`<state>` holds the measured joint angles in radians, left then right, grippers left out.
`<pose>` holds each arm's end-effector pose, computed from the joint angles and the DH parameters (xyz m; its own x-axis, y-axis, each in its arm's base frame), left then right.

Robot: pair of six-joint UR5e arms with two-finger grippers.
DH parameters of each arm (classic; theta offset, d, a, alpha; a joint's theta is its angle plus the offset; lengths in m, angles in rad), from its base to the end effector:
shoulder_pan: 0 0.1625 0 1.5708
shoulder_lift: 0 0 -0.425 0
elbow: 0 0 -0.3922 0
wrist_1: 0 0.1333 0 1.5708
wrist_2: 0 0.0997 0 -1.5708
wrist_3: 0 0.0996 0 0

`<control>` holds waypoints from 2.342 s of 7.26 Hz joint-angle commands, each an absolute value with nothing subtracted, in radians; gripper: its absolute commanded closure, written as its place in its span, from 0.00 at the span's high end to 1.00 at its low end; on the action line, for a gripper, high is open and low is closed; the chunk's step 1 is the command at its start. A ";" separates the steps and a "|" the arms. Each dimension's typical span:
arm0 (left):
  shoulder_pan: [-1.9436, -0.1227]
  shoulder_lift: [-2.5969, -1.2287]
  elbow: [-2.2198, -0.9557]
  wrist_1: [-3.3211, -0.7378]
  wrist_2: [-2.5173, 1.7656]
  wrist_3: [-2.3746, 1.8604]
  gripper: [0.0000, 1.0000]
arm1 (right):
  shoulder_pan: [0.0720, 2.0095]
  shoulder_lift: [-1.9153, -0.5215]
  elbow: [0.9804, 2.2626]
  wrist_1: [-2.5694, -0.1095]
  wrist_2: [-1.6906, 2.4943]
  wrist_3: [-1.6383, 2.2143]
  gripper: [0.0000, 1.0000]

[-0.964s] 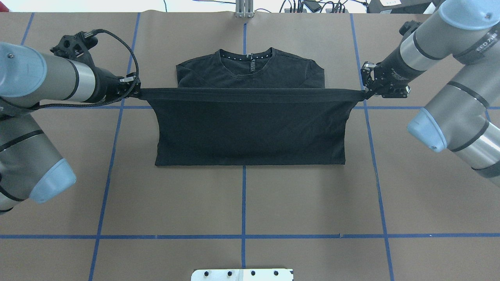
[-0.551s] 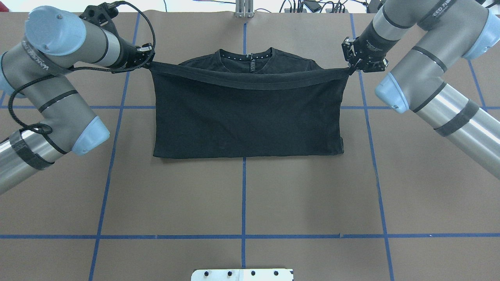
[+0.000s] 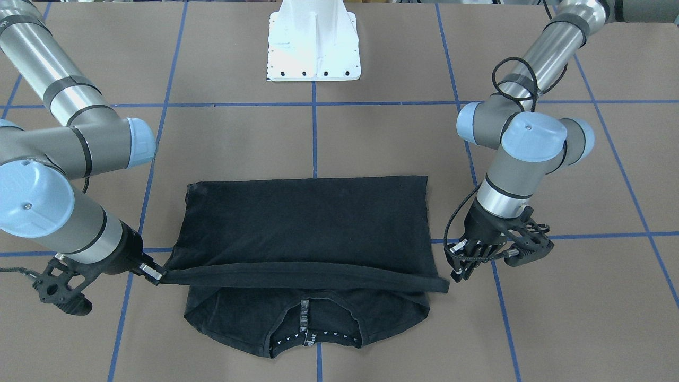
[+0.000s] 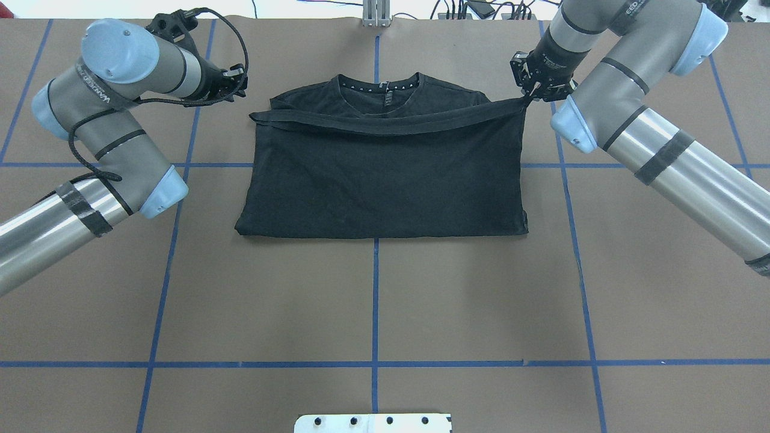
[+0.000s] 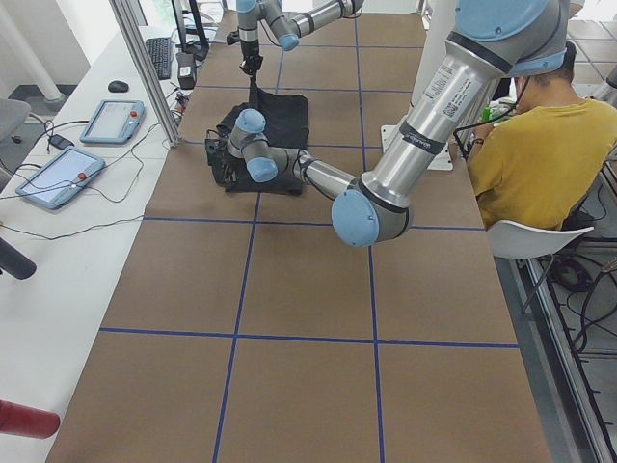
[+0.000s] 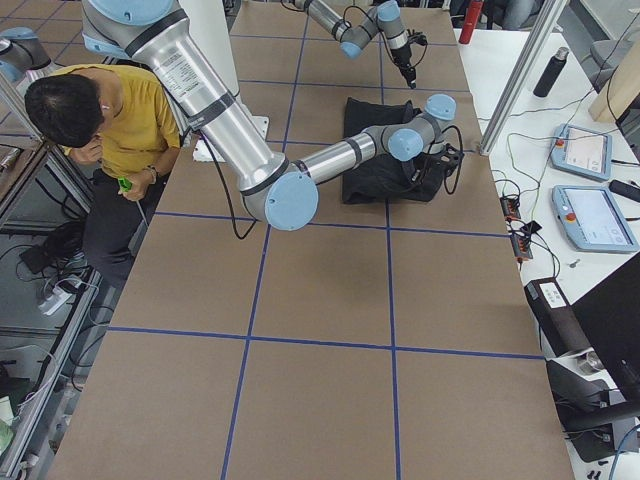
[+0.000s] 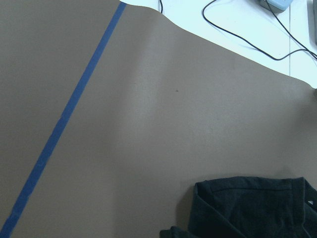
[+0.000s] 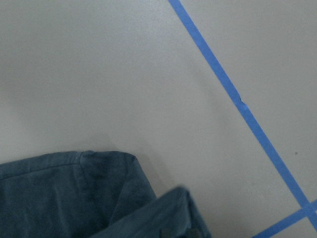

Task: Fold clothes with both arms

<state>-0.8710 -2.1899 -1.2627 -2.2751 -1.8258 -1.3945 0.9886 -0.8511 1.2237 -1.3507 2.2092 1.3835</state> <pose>0.4032 -0.6468 0.3547 0.4400 -0.2591 -0.8598 0.5333 0.8457 0.0181 -0.3632 -0.6862 0.3500 0.5389 0.5467 0.6409 -0.3943 0.8360 -0.3816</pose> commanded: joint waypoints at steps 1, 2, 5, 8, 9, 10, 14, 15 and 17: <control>-0.873 -2.198 -1.236 -2.295 -1.825 -1.394 0.77 | 0.985 -0.816 1.183 -1.327 2.207 1.390 0.84; -0.873 -2.198 -1.238 -2.295 -1.825 -1.394 0.77 | 0.985 -0.816 1.198 -1.327 2.209 1.399 0.88; -0.876 -2.200 -1.249 -2.295 -1.830 -1.397 0.77 | 0.843 -1.095 1.607 -1.284 2.026 1.612 0.90; -0.876 -2.197 -1.261 -2.290 -1.824 -1.401 0.78 | 0.680 -1.299 1.729 -1.069 1.857 1.771 0.89; -0.876 -2.198 -1.264 -2.287 -1.824 -1.402 0.78 | 0.663 -1.333 1.726 -1.013 1.850 1.782 0.89; -0.876 -2.200 -1.267 -2.286 -1.824 -1.402 0.79 | 0.647 -1.348 1.727 -1.011 1.842 1.782 0.89; -0.876 -2.200 -1.269 -2.286 -1.824 -1.404 0.79 | 0.595 -1.373 1.724 -1.008 1.832 1.782 0.78; -0.876 -2.200 -1.269 -2.286 -1.824 -1.404 0.80 | 0.586 -1.374 1.724 -1.008 1.832 1.782 0.75; -0.876 -2.198 -1.275 -2.286 -1.824 -1.404 0.80 | 0.583 -1.373 1.724 -1.008 1.832 1.792 0.38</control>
<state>-0.8759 -2.1994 -1.2709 -2.2856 -1.8239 -1.4036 0.5855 -1.3730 1.7247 -1.0079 1.8316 1.7853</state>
